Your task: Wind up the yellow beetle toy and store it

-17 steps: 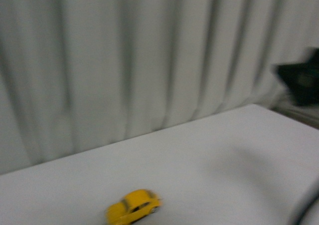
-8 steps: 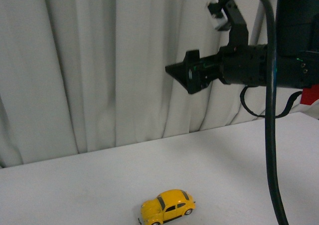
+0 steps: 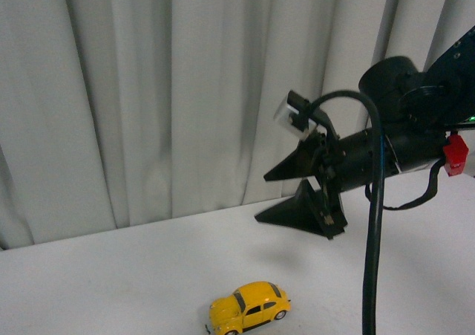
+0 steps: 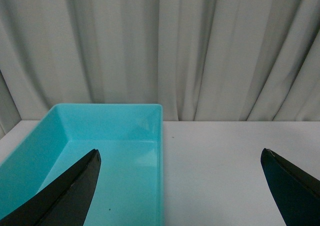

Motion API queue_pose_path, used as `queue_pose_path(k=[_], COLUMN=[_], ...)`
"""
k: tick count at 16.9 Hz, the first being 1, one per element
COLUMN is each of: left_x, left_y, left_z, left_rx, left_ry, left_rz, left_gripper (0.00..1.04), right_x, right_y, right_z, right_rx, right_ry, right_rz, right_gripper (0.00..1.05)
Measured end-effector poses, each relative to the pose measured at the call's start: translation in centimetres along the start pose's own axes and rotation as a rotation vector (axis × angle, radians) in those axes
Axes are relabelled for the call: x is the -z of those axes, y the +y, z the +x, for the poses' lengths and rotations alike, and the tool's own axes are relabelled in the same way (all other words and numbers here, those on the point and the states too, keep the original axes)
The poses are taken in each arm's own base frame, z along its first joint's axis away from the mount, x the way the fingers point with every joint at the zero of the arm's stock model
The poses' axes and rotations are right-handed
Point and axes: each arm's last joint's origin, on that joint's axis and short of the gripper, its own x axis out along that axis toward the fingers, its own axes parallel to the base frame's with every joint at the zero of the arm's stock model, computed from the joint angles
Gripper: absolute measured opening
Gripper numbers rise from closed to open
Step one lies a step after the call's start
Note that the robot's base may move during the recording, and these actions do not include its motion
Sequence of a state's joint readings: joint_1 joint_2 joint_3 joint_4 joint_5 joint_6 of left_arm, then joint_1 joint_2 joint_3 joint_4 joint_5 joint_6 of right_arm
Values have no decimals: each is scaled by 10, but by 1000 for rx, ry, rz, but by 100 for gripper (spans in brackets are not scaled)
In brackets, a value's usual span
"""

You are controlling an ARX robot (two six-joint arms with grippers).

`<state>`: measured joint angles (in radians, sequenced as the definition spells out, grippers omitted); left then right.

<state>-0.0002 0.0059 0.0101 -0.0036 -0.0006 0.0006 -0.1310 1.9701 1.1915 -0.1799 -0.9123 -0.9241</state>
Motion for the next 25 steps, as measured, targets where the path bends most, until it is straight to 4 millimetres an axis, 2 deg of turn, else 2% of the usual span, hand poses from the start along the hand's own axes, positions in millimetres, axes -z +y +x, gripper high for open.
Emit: queue_pose_path(k=[3,9,19,20,23,25], left_x=[0,0,0,0,0,0], left_y=[0,0,0,0,0,0], left_z=[0,0,0,0,0,0], left_rx=[0,0,0,0,0,0], left_ry=[0,0,0,0,0,0], left_rz=[0,0,0,0,0,0], left_gripper=[98,98,98,98,98,98], right_x=[17,23,36,38,45,49], right_y=[1,0,-9,-10,6,10], right_z=[16,35,55,62,84,85], right_rx=[-129,-268,-360,-372,-374,-371], right_ry=[108,176,242,257,307,324], right_rz=[-87,-166,-266,-289,-321,-301], right_gripper=[98,98,98,98,98,98])
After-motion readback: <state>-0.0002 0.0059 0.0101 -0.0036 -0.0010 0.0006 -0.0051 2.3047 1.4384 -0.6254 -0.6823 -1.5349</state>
